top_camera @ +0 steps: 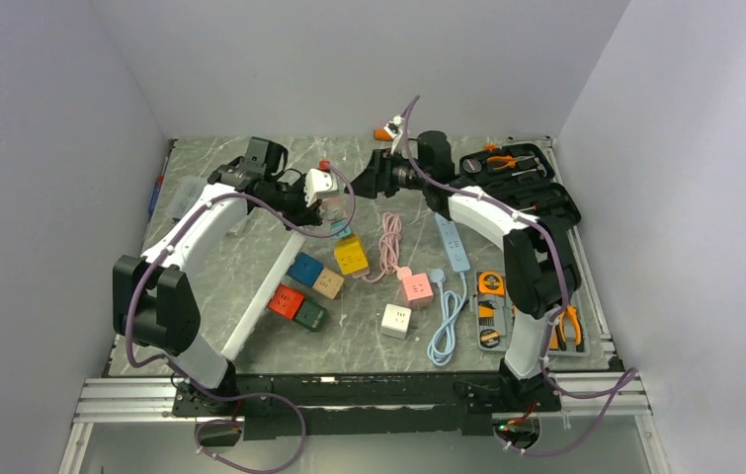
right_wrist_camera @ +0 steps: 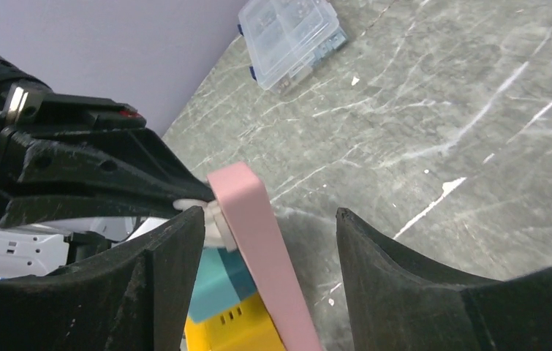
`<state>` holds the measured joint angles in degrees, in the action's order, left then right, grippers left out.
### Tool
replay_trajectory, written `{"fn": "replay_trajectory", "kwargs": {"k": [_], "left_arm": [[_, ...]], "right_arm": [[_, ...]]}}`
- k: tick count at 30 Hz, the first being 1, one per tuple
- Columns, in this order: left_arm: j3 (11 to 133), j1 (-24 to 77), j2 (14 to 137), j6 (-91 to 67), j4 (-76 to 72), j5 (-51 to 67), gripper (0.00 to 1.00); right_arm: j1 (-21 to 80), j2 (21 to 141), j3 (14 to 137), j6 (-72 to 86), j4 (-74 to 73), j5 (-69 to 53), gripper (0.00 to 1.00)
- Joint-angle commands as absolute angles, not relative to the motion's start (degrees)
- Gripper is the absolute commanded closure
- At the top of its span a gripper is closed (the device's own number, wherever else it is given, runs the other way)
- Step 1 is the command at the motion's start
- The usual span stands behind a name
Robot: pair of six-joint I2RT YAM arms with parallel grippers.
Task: Pull the plug off the socket
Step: Remove the plug from the socket.
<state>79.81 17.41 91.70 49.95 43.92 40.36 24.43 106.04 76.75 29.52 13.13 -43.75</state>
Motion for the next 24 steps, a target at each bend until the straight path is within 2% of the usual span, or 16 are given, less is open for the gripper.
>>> {"fn": "replay_trajectory", "kwargs": {"k": [1,9,15,20,24], "left_arm": [[79.0,18.4,87.8,51.4,41.1,47.4,1.0],[76.3,18.5,85.8,53.0,40.3,48.3,1.0],[76.3,18.5,84.8,53.7,41.0,49.3,1.0],[76.0,18.5,84.8,54.0,40.6,48.9,1.0],[75.5,18.5,85.0,54.0,40.1,48.3,1.0]], "right_arm": [[27.0,109.3,82.0,27.4,12.0,-43.7,0.31],[30.1,112.7,85.6,25.1,11.0,-45.1,0.31],[30.7,114.6,86.8,26.7,12.5,-47.7,0.37],[31.4,115.2,86.9,26.9,12.0,-48.4,0.51],[31.4,114.4,86.0,27.1,11.6,-48.5,0.72]]}}
